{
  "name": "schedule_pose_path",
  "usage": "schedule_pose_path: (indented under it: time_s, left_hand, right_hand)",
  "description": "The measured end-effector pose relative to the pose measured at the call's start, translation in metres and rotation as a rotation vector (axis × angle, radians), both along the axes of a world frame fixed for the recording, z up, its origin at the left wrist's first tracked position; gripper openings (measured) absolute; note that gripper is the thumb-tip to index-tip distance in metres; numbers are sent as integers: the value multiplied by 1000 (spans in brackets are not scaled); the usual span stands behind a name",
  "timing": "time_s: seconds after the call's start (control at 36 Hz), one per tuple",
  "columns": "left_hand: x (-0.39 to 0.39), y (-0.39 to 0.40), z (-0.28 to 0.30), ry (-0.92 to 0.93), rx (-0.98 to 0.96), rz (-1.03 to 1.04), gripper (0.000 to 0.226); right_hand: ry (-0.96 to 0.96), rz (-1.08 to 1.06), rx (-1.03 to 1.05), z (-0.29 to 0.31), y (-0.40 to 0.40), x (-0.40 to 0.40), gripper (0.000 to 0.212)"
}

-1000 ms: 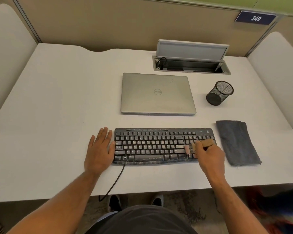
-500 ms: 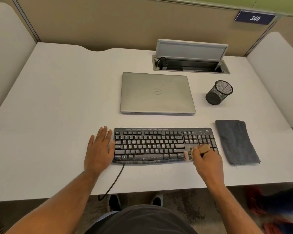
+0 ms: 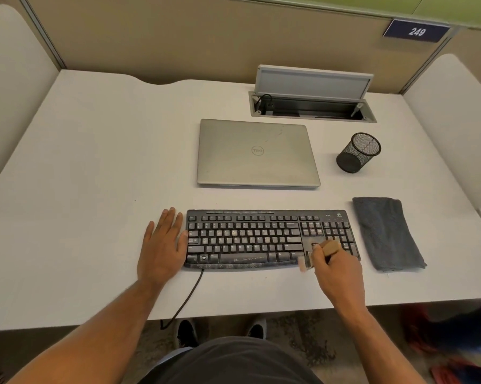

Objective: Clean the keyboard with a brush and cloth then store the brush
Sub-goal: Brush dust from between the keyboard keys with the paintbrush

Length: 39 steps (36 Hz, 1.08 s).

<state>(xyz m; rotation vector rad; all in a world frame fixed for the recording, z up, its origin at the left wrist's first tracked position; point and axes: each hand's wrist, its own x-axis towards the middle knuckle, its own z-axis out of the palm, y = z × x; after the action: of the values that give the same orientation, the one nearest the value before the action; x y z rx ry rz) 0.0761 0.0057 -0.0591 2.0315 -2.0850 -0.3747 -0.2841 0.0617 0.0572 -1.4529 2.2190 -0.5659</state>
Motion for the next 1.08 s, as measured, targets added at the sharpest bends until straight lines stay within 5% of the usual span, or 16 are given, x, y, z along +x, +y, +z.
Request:
schedule_pose_path:
  time_s: [0.72,0.92,1.08]
  left_hand:
    - [-1,0,2,-4,8,2,72]
    - [-1,0,2,8,10,4,72]
    - [-1,0,1,-8,14,1,72]
  right_hand:
    - [-99,10,-57,-18,3,19,42]
    - [-158,-193,-162,-10,1,6,46]
    - [-213,-119,-32,-17,0,12,46]
